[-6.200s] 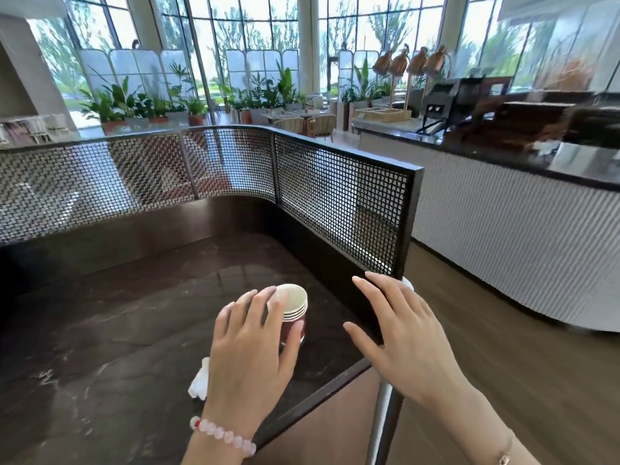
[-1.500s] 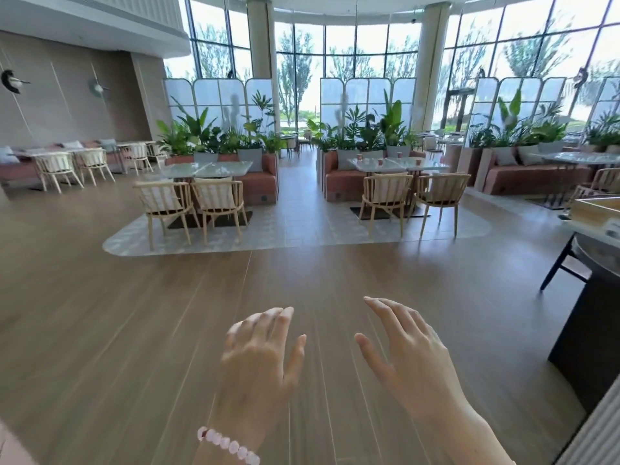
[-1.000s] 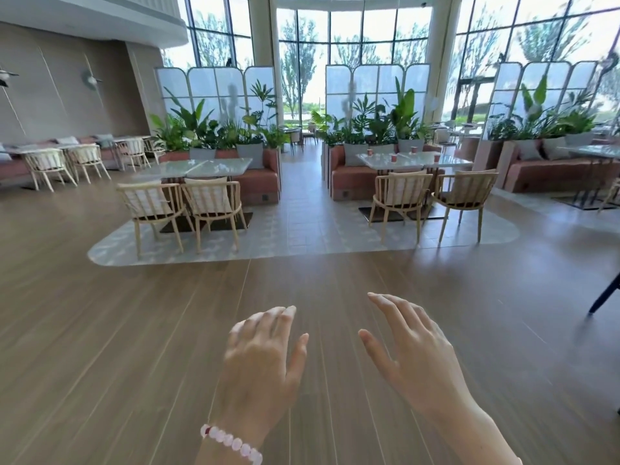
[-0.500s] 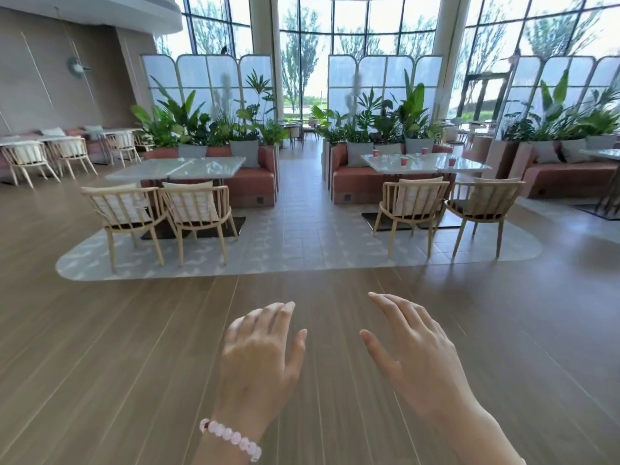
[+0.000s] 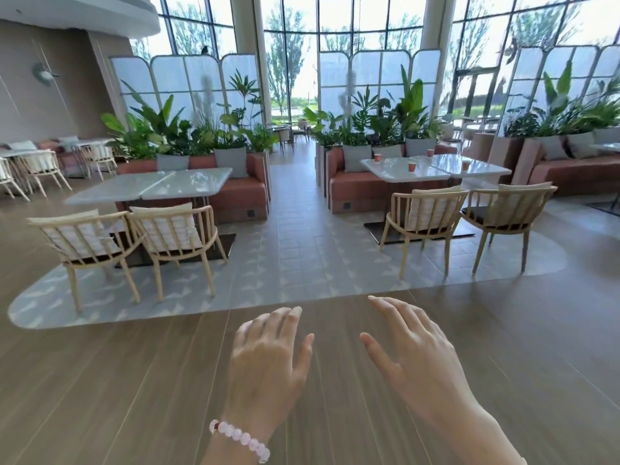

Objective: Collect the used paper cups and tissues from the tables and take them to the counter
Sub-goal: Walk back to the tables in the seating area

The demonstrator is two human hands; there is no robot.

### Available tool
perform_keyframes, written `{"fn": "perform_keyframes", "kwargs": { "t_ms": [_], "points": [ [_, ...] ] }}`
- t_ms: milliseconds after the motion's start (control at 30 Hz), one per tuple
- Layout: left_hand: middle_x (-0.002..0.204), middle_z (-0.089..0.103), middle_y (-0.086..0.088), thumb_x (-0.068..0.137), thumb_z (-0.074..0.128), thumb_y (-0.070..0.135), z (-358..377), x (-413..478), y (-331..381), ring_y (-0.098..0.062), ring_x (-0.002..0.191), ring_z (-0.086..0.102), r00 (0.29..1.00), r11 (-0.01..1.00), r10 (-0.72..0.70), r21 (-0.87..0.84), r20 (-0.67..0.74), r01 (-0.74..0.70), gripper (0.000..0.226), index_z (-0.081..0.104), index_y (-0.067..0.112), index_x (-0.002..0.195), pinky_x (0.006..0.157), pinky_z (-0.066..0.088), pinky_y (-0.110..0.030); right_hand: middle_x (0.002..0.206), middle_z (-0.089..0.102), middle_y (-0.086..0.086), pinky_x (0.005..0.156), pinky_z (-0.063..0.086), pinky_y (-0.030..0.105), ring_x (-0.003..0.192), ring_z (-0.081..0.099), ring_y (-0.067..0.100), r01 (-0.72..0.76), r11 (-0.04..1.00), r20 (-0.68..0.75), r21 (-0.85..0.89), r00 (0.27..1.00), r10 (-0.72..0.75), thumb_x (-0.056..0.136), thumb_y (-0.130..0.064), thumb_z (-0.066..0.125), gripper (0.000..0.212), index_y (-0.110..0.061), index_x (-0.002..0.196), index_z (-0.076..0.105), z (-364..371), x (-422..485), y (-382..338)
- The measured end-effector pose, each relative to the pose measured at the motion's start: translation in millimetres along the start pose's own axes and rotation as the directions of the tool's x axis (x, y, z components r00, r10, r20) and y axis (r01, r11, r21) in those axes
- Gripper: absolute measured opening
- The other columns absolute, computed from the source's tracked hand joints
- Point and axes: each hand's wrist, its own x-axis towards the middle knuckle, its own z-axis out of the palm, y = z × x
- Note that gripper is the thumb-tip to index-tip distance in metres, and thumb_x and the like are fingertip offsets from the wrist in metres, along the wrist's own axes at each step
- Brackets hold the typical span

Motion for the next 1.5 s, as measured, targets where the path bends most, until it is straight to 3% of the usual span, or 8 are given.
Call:
{"fn": "perform_keyframes", "kwargs": {
  "t_ms": [200, 300, 400, 567, 700, 1000, 1267, 1500],
  "points": [
    [0.108, 0.067, 0.003, 0.089, 0.042, 0.043, 69.1, 98.9, -37.8, -0.020, 0.100, 0.063, 1.000, 1.000, 0.009, -0.009, 0.012, -0.009, 0.041, 0.064, 0.018, 0.113, 0.088, 0.050, -0.042, 0.125, 0.059, -0.012, 0.092, 0.044, 0.032, 0.115, 0.054, 0.014, -0.022, 1.000, 0.009, 0.004, 1.000, 0.022, 0.087, -0.048, 0.052, 0.049, -0.024, 0.130, 0.054, 61.9, 108.8, 32.3],
    [0.108, 0.067, 0.003, 0.085, 0.059, 0.037, 105.6, 145.5, -50.6, -0.021, 0.100, 0.063, 1.000, 1.000, 0.004, -0.014, 0.014, -0.004, 0.035, 0.063, 0.017, 0.113, 0.087, 0.050, -0.043, 0.123, 0.060, -0.012, 0.090, 0.045, 0.032, 0.114, 0.056, 0.014, -0.028, 1.000, -0.002, -0.004, 1.000, 0.028, 0.087, -0.045, 0.059, 0.047, -0.023, 0.129, 0.055, 89.1, 158.4, 51.7],
    [0.109, 0.067, 0.001, 0.083, 0.063, 0.035, 159.4, 216.6, -64.7, -0.021, 0.101, 0.063, 1.000, 1.000, -0.007, -0.008, 0.016, 0.008, 0.036, 0.063, 0.017, 0.114, 0.089, 0.049, -0.043, 0.122, 0.060, -0.010, 0.091, 0.046, 0.034, 0.114, 0.057, 0.016, -0.025, 1.000, -0.014, 0.010, 1.000, 0.025, 0.085, -0.042, 0.063, 0.048, -0.022, 0.128, 0.055, 129.4, 230.4, 82.1],
    [0.110, 0.067, 0.001, 0.085, 0.056, 0.038, 228.2, 340.8, -79.2, -0.021, 0.102, 0.063, 1.000, 1.000, -0.018, -0.004, -0.005, 0.018, 0.038, 0.062, 0.017, 0.116, 0.090, 0.048, -0.043, 0.128, 0.057, -0.009, 0.096, 0.042, 0.034, 0.120, 0.053, 0.017, -0.010, 1.000, 0.008, 0.022, 1.000, 0.010, 0.087, -0.043, 0.059, 0.050, -0.022, 0.132, 0.053, 181.0, 356.4, 131.0],
    [0.111, 0.067, 0.000, 0.089, 0.038, 0.043, 271.1, 423.7, -90.4, -0.022, 0.104, 0.062, 1.000, 1.000, -0.026, -0.004, 0.010, 0.026, 0.046, 0.061, 0.016, 0.117, 0.091, 0.047, -0.043, 0.134, 0.052, -0.012, 0.099, 0.039, 0.032, 0.126, 0.047, 0.014, 0.003, 1.000, 0.027, 0.012, 1.000, -0.004, 0.090, -0.049, 0.050, 0.052, -0.025, 0.136, 0.047, 214.8, 442.0, 163.4],
    [0.112, 0.067, -0.001, 0.093, 0.046, 0.039, 391.0, 573.6, -135.5, -0.022, 0.105, 0.062, 0.999, 1.000, -0.025, -0.018, 0.029, 0.025, 0.038, 0.061, 0.015, 0.118, 0.092, 0.046, -0.044, 0.124, 0.060, -0.007, 0.087, 0.047, 0.035, 0.116, 0.056, 0.019, -0.018, 1.000, 0.007, 0.003, 1.000, 0.018, 0.087, -0.044, 0.060, 0.049, -0.021, 0.130, 0.054, 307.6, 600.4, 223.4],
    [0.112, 0.066, 0.001, 0.087, 0.057, 0.035, 503.0, 746.3, -200.8, -0.022, 0.104, 0.061, 0.999, 0.999, -0.018, -0.047, 0.032, 0.020, 0.037, 0.061, 0.017, 0.118, 0.092, 0.046, -0.042, 0.123, 0.061, -0.005, 0.087, 0.049, 0.036, 0.112, 0.059, 0.019, -0.008, 0.999, 0.002, -0.053, 1.000, 0.008, 0.087, -0.053, 0.037, 0.058, -0.018, 0.129, 0.056, 400.6, 780.1, 260.3],
    [0.111, 0.067, -0.001, 0.085, 0.060, 0.033, 573.4, 882.8, -242.7, -0.023, 0.103, 0.062, 0.999, 0.998, 0.026, -0.058, 0.028, -0.024, 0.036, 0.062, 0.014, 0.116, 0.091, 0.046, -0.042, 0.125, 0.059, -0.005, 0.091, 0.047, 0.036, 0.116, 0.055, 0.019, -0.043, 0.998, 0.002, -0.056, 0.999, 0.043, 0.090, -0.053, 0.041, 0.055, -0.019, 0.131, 0.053, 459.9, 915.7, 291.4]
  ]
}}
